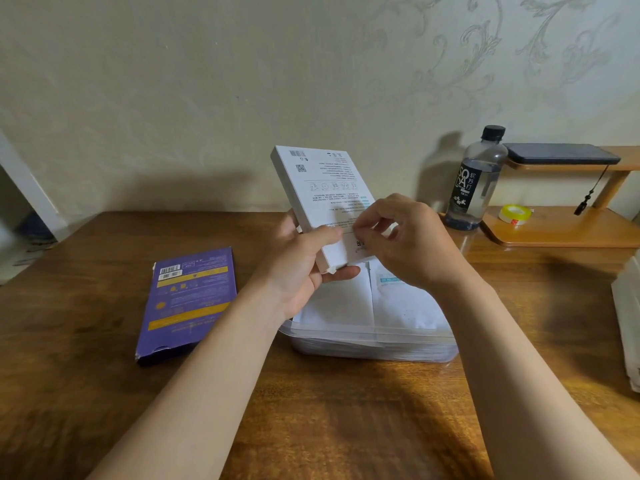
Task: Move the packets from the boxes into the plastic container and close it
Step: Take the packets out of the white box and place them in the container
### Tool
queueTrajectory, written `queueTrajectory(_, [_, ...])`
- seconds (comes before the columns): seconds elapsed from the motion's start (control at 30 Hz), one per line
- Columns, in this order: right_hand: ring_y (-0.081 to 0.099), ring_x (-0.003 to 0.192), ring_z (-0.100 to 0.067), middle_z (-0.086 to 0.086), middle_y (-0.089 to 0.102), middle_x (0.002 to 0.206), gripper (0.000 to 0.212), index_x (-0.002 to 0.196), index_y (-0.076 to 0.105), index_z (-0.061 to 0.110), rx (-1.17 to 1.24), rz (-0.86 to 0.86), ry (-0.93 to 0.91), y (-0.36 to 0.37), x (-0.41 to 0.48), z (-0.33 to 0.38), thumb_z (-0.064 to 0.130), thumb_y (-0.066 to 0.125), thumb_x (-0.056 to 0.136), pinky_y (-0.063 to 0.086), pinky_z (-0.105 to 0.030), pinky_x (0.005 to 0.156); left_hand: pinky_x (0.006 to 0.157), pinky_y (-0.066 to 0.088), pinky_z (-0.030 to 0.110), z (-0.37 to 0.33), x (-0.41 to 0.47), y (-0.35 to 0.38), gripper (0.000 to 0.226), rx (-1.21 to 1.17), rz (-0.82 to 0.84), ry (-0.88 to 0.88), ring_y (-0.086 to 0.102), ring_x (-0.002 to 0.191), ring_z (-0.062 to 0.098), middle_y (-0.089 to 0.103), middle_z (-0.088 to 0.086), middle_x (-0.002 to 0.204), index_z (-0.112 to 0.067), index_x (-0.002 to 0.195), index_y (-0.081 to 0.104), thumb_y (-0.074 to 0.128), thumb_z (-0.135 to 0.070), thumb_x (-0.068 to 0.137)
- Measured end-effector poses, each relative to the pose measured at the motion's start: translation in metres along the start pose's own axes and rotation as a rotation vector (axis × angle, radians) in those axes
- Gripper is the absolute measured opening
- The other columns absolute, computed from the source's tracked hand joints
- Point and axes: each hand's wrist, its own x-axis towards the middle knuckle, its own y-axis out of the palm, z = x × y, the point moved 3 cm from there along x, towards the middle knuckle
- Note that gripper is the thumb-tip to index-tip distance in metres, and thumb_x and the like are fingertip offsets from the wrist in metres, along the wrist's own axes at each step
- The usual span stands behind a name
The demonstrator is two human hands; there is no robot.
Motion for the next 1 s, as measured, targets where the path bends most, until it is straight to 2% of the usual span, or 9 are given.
queueTrajectory(0.13, [0.058,0.074,-0.004,0.005,0.063,0.086,0.009,0.084,0.073,0.018,-0.056,-0.014,-0.040,0.001,0.001,0.002,0.009,0.072,0.086,0.050,-0.032,0.073,0.055,0.058,0.038,0.001,0.001,0.000,0.038,0.004,0.006,-0.005,0.077,0.086,0.029,0.077,0.004,0.105,-0.019,0.124,0.062,0.058,0.004,0.095])
queueTrajectory(0.3, [0.057,0.075,-0.010,0.003,0.063,0.086,0.010,0.086,0.070,0.016,-0.095,-0.004,-0.046,0.000,0.002,0.003,0.007,0.067,0.089,0.052,-0.040,0.074,0.056,0.058,0.038,0.000,0.001,-0.001,0.040,-0.007,0.001,-0.006,0.076,0.091,0.033,0.075,0.008,0.113,-0.019,0.127,0.061,0.059,0.004,0.094])
queueTrajectory(0.43, [0.061,0.079,-0.017,0.001,0.068,0.088,0.014,0.086,0.065,0.017,-0.092,0.007,-0.022,-0.002,0.001,0.004,0.005,0.061,0.092,0.054,-0.044,0.075,0.057,0.059,0.037,0.000,0.002,-0.002,0.038,-0.032,-0.024,-0.011,0.076,0.090,0.032,0.075,0.009,0.112,-0.018,0.126,0.061,0.060,0.004,0.094])
queueTrajectory(0.6, [0.067,0.086,-0.016,0.004,0.073,0.091,0.015,0.089,0.063,0.017,-0.042,0.024,-0.003,-0.006,-0.001,0.004,0.005,0.056,0.095,0.055,-0.042,0.077,0.058,0.059,0.036,0.000,0.002,-0.003,0.042,-0.075,-0.056,-0.013,0.077,0.087,0.029,0.072,0.014,0.119,-0.015,0.132,0.057,0.059,0.004,0.095])
queueTrajectory(0.73, [0.069,0.093,-0.016,0.005,0.074,0.094,0.019,0.088,0.060,0.020,0.030,0.048,0.034,-0.009,-0.001,0.005,0.003,0.056,0.096,0.057,-0.044,0.084,0.059,0.059,0.035,-0.002,0.002,-0.003,0.038,-0.145,-0.092,-0.001,0.078,0.084,0.026,0.073,0.015,0.117,-0.015,0.129,0.059,0.058,0.004,0.096])
queueTrajectory(0.83, [0.069,0.098,-0.017,0.002,0.074,0.097,0.018,0.088,0.060,0.019,0.028,0.025,0.024,-0.011,-0.001,0.007,0.003,0.057,0.097,0.058,-0.043,0.083,0.061,0.060,0.035,-0.003,0.002,-0.004,0.035,-0.210,-0.132,0.003,0.075,0.090,0.026,0.072,0.013,0.117,-0.021,0.122,0.062,0.056,0.002,0.097])
queueTrajectory(0.93, [0.067,0.093,-0.024,-0.005,0.072,0.096,0.013,0.091,0.061,0.012,-0.079,-0.026,-0.040,-0.010,0.000,0.012,0.001,0.057,0.095,0.058,-0.045,0.077,0.062,0.060,0.034,-0.004,0.001,-0.006,0.035,-0.265,-0.167,0.017,0.071,0.101,0.029,0.072,0.012,0.116,-0.023,0.121,0.062,0.055,0.002,0.098])
queueTrajectory(1.0, [0.066,0.091,-0.022,-0.004,0.071,0.098,0.012,0.092,0.060,0.012,-0.080,-0.024,-0.048,-0.010,0.000,0.014,0.002,0.057,0.095,0.058,-0.042,0.078,0.061,0.060,0.033,-0.006,0.001,-0.008,0.035,-0.315,-0.184,0.026,0.070,0.104,0.029,0.073,0.012,0.114,-0.024,0.120,0.061,0.055,0.002,0.098])
